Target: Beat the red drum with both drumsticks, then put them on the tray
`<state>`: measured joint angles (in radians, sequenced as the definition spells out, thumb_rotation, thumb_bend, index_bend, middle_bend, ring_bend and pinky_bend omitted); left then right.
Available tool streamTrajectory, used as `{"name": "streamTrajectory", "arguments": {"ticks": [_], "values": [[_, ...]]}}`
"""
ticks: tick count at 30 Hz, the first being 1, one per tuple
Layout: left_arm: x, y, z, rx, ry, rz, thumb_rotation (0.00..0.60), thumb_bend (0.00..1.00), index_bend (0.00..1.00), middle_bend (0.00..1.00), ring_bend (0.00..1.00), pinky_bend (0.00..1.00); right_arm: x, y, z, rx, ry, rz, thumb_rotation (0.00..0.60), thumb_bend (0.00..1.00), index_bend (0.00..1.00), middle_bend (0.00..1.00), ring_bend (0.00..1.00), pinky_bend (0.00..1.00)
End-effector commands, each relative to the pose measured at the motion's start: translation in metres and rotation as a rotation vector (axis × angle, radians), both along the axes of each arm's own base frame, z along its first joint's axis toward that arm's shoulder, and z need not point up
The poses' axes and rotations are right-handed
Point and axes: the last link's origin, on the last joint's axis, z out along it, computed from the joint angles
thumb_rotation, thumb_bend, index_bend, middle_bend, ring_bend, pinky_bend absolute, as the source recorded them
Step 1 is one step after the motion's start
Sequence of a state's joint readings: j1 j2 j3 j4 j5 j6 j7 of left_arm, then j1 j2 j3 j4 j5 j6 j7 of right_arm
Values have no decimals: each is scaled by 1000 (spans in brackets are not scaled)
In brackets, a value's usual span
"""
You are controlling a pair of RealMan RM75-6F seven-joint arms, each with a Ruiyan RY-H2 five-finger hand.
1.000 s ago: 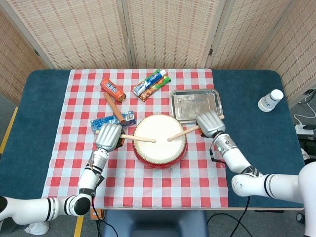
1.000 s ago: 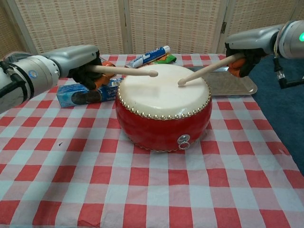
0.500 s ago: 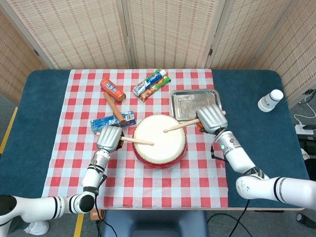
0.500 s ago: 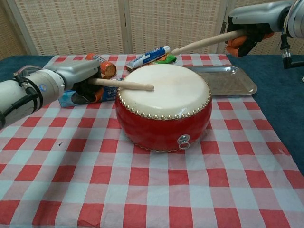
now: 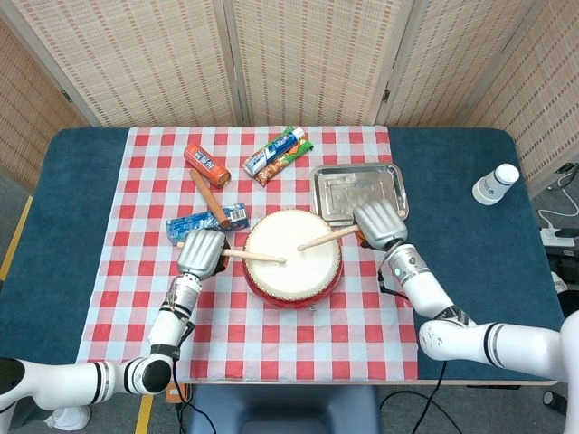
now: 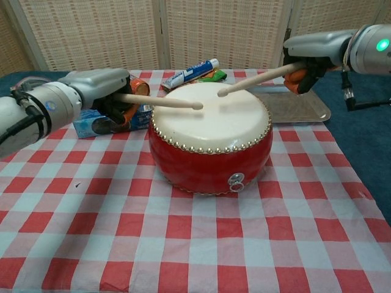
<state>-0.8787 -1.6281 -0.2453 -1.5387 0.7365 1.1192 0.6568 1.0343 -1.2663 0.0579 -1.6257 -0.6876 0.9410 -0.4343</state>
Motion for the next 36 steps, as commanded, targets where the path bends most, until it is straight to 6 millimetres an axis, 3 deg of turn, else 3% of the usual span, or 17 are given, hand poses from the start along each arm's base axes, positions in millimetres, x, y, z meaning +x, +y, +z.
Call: {"name": "streamTrajectory", "arguments": {"ticks": [1, 5, 8, 11, 14, 20, 23, 26, 30, 33, 36], "values": [[-2, 2, -9, -21, 18, 15, 600, 621, 1000, 1000, 990, 1000, 11, 4, 23, -34, -63, 33, 600, 666, 1000, 1000, 1000, 1000], [6, 1, 14, 48, -52, -19, 600, 622, 1000, 1000, 990, 1000, 2, 1, 10, 4, -12, 9, 600, 667, 1000, 1000, 1000, 1000], [14, -3, 31, 78, -76, -59, 600, 622, 1000, 1000, 989, 1000, -14, -3, -13, 47, 61, -24, 600, 666, 1000, 1000, 1000, 1000], [17, -6, 32, 78, -69, -79, 600, 622, 1000, 1000, 989, 1000, -22, -7, -26, 60, 120, -29, 600, 666, 1000, 1000, 1000, 1000], [17, -7, 22, 49, -55, -69, 600, 622, 1000, 1000, 988, 1000, -14, -9, -22, 25, 42, -25, 600, 667, 1000, 1000, 1000, 1000], [5, -4, -13, -17, 77, -44, 600, 621, 1000, 1000, 988, 1000, 7, -3, 16, -36, -75, 28, 600, 667, 1000, 1000, 1000, 1000], [8, -2, -9, 4, 34, -26, 600, 622, 1000, 1000, 986, 1000, 8, -2, 24, -43, -67, 35, 600, 666, 1000, 1000, 1000, 1000], [15, -3, 11, 60, -24, -56, 600, 622, 1000, 1000, 986, 1000, -2, -4, 14, -10, -29, 4, 600, 666, 1000, 1000, 1000, 1000], [23, -9, 35, 97, -71, -99, 600, 622, 1000, 1000, 985, 1000, -23, -7, -15, 51, 79, -40, 600, 666, 1000, 1000, 1000, 1000], [23, -11, 34, 86, -60, -104, 600, 622, 1000, 1000, 985, 1000, -28, -8, -26, 58, 115, -49, 600, 666, 1000, 1000, 1000, 1000], [17, -11, 20, 49, -39, -78, 600, 621, 1000, 1000, 984, 1000, -19, -9, -17, 23, 53, -43, 600, 666, 1000, 1000, 1000, 1000]]}}
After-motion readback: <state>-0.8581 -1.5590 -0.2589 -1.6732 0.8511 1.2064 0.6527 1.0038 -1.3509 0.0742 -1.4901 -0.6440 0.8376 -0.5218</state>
